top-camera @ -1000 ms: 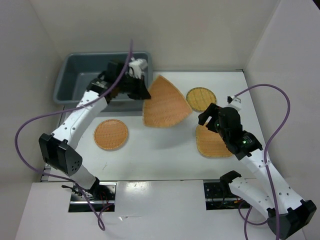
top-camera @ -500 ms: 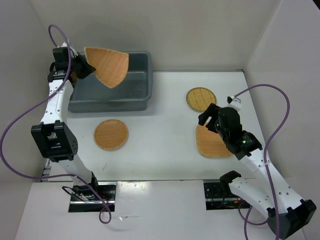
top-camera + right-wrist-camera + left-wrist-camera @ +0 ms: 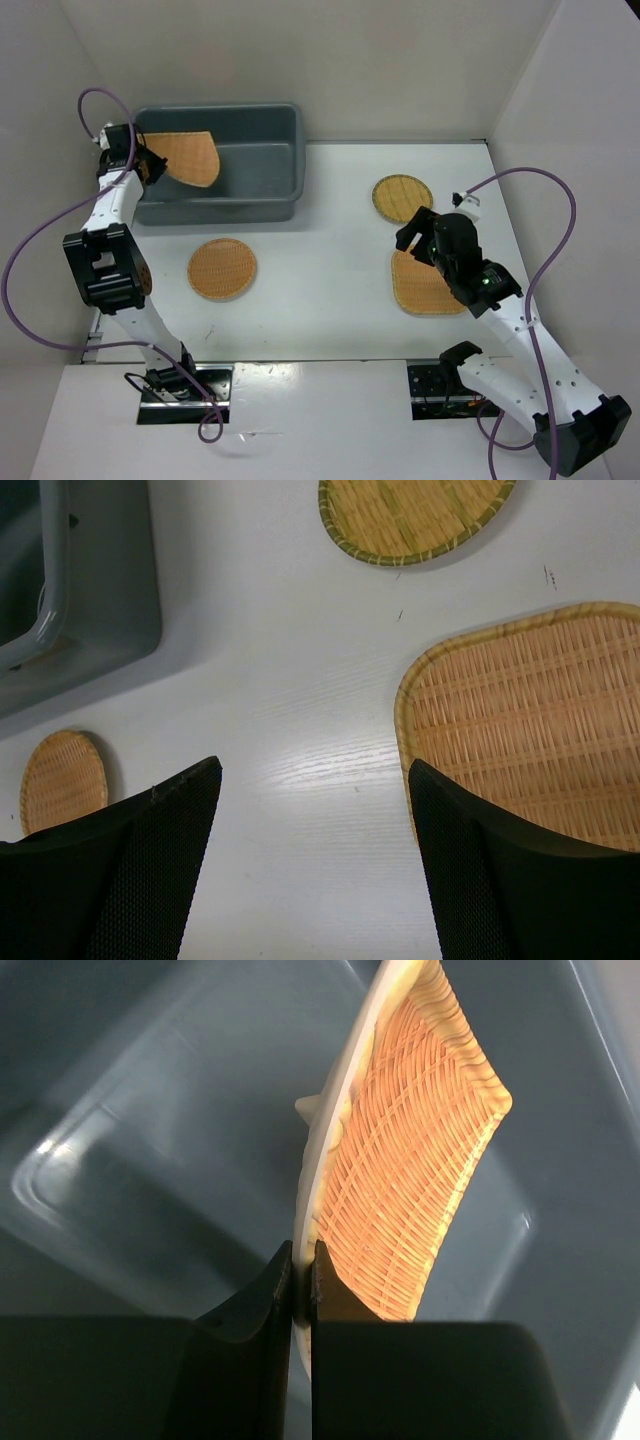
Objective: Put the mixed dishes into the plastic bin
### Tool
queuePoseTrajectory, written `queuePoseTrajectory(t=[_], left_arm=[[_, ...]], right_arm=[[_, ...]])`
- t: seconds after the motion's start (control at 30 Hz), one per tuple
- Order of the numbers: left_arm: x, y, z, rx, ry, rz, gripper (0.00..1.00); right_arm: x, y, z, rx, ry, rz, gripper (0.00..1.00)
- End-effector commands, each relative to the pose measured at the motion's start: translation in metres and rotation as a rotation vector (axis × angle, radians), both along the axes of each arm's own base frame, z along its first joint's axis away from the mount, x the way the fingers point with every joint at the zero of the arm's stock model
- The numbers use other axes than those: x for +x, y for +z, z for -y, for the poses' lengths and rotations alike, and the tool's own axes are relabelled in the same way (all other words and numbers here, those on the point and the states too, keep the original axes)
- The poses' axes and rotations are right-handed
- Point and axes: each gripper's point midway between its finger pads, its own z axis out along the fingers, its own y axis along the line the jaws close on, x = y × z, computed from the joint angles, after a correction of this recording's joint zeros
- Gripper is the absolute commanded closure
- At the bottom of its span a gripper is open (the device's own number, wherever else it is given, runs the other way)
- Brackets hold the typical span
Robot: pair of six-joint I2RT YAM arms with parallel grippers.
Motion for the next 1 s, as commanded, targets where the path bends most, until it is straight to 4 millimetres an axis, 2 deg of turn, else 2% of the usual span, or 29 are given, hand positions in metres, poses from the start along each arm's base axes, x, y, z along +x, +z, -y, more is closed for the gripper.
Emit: queuePoseTrajectory(t=[0.0, 0.07, 0.23, 0.37, 0.47, 0.5, 0.53, 0.57, 0.6, 0.63, 0.67, 0.7, 0.73, 0.77, 0.8, 0.9, 0.93, 0.97], left_arm=[[0.018, 0.01, -0.024, 0.006, 0.108, 0.107, 1.0], [0.014, -0.008, -0.026, -0.001, 0.132, 0.072, 1.0], [0.022, -0.048, -0.03, -0.018, 0.146, 0.009, 1.0], [0.023, -0.06, -0.029, -0.036, 0.144, -0.01, 1.0], [0.017, -0.072, -0.028, -0.043, 0.157, -0.035, 1.0], [0.014, -0.075, -0.032, -0.038, 0.186, -0.044, 0.97], [0.009, -0.078, -0.033, -0.038, 0.21, -0.051, 0.77], [0.005, -0.074, -0.036, -0.025, 0.225, -0.048, 0.73], [0.001, -0.079, -0.037, -0.02, 0.235, -0.061, 0.7], [0.003, -0.069, -0.039, -0.009, 0.243, -0.038, 0.65], [0.0, -0.074, -0.039, -0.01, 0.243, -0.048, 0.47], [0.0, -0.074, -0.04, -0.005, 0.25, -0.05, 0.39], [0.001, -0.065, -0.041, 0.005, 0.245, -0.035, 0.37], [0.001, -0.066, -0.042, 0.023, 0.23, -0.042, 0.34], [0.005, -0.058, -0.041, 0.029, 0.215, -0.027, 0.24], [0.004, -0.034, -0.042, 0.064, 0.195, 0.004, 0.13], [0.003, -0.008, -0.046, 0.099, 0.205, 0.058, 0.06], [0.002, 0.009, -0.048, 0.124, 0.209, 0.09, 0.05]], right_arm=[[0.001, -0.008, 0.001, -0.016, -0.007, -0.018, 0.19], [0.001, -0.008, 0.001, -0.016, -0.007, -0.018, 0.19], [0.001, -0.007, 0.002, -0.021, -0.015, -0.016, 0.19], [0.001, -0.007, 0.002, -0.021, -0.015, -0.016, 0.19], [0.002, -0.007, 0.004, -0.025, -0.023, -0.014, 0.19], [0.002, -0.007, 0.004, -0.025, -0.023, -0.014, 0.19], [0.002, -0.007, 0.004, -0.025, -0.023, -0.014, 0.19], [0.002, -0.007, 0.004, -0.025, -0.023, -0.014, 0.19], [0.002, -0.007, 0.004, -0.025, -0.023, -0.014, 0.19], [0.002, -0.007, 0.004, -0.025, -0.023, -0.014, 0.19], [0.002, -0.007, 0.004, -0.025, -0.023, -0.014, 0.19], [0.002, -0.007, 0.004, -0.025, -0.023, -0.014, 0.19], [0.002, -0.007, 0.004, -0.025, -0.023, -0.014, 0.19], [0.002, -0.007, 0.004, -0.025, -0.023, -0.014, 0.19], [0.002, -0.007, 0.004, -0.025, -0.023, -0.014, 0.19], [0.002, -0.007, 0.004, -0.025, -0.023, -0.014, 0.19], [0.002, -0.007, 0.004, -0.025, -0.023, -0.014, 0.19], [0.002, -0.007, 0.004, -0.025, -0.023, -0.014, 0.19]])
